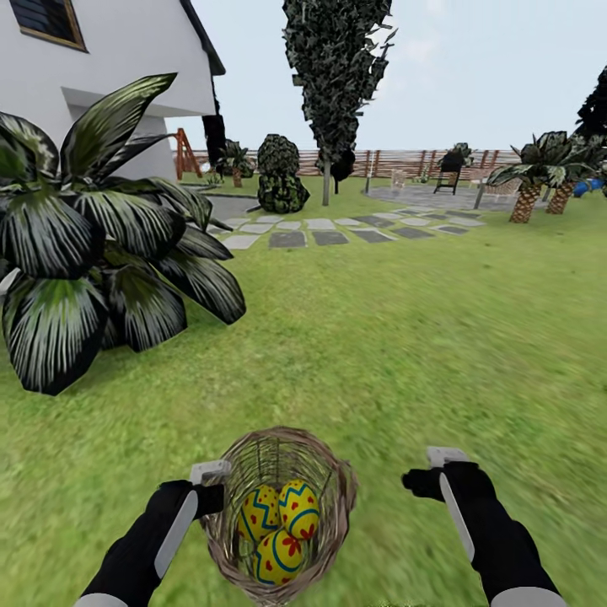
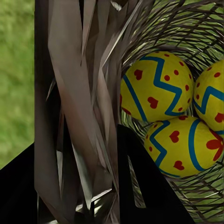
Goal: Take the three Easter eggs out of the wicker basket on the lawn in the garden, then place them on the lawn next to a single tree (choose any tree) so that all three eggs are next to the same tree and none are left in the basket.
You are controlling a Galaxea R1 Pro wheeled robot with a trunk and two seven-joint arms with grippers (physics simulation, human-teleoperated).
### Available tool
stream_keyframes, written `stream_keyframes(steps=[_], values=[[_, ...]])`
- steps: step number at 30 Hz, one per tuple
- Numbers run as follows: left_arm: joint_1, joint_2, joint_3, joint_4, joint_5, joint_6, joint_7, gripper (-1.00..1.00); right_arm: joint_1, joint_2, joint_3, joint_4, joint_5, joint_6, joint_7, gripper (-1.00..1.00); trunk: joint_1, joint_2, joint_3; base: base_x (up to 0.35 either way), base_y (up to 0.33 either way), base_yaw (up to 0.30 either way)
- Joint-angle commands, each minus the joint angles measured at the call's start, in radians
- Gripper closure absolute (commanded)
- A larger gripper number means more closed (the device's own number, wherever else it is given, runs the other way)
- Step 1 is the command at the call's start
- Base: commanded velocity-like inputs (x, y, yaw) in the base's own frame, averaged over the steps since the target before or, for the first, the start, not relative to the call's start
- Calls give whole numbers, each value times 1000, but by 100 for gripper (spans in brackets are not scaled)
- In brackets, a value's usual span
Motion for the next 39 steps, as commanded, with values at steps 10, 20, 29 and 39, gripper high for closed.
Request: stream_keyframes(steps=[10,20,29,39], values=[[-1,0,-2,-1,16,2,9,100,-1,1,0,4,5,4,28,-100,0,-1,8,0,0,-267],[-1,-3,-2,6,16,2,10,100,0,-3,-82,303,4,-206,27,-100,0,-1,18,0,0,-243],[-1,3,-1,12,16,0,9,100,5,-1,-77,837,21,-669,24,-100,0,-1,20,0,0,-40],[-1,0,-2,12,16,0,9,100,5,-3,-83,840,8,-667,21,-100,0,-1,27,0,0,-259]])
